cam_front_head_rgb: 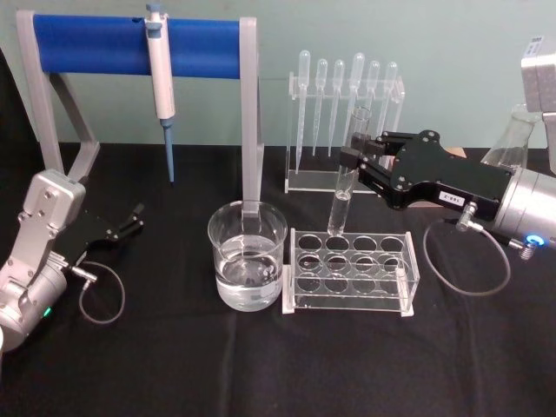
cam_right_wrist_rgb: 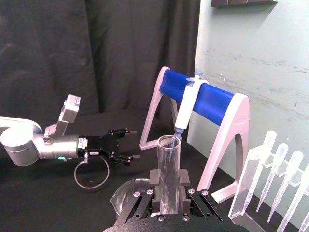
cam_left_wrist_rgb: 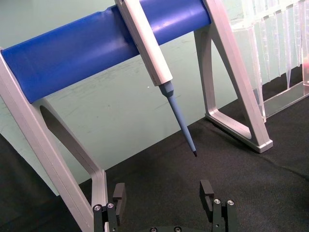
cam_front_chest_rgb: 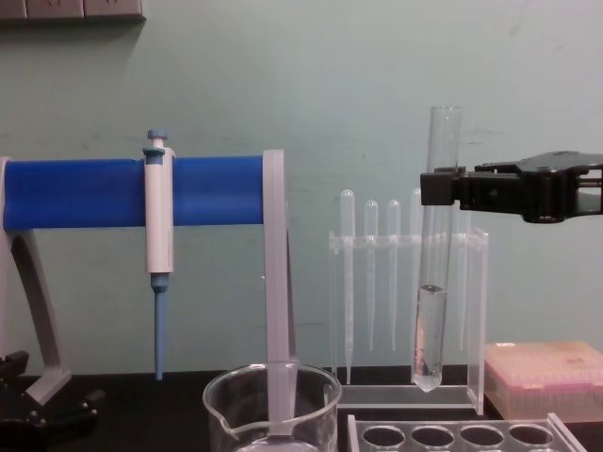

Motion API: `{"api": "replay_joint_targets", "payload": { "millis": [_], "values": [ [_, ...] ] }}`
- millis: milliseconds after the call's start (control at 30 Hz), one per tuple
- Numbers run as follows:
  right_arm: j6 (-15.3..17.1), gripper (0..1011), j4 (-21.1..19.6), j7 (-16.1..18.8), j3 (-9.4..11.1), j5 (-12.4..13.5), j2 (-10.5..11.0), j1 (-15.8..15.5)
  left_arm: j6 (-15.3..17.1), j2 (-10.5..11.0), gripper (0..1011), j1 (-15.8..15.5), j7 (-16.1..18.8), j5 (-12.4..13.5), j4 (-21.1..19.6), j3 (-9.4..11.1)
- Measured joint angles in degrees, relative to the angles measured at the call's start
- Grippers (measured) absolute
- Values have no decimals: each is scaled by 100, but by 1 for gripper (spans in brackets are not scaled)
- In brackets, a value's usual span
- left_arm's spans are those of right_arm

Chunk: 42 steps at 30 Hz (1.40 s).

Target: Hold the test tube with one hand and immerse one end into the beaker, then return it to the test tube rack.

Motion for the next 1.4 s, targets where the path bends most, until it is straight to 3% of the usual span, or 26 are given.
{"api": "replay_joint_targets", "payload": {
  "millis": [1400],
  "values": [
    [0, 222, 0, 0, 0, 0, 0, 0, 0, 0, 1000, 0, 0, 0, 0, 0]
  ]
}}
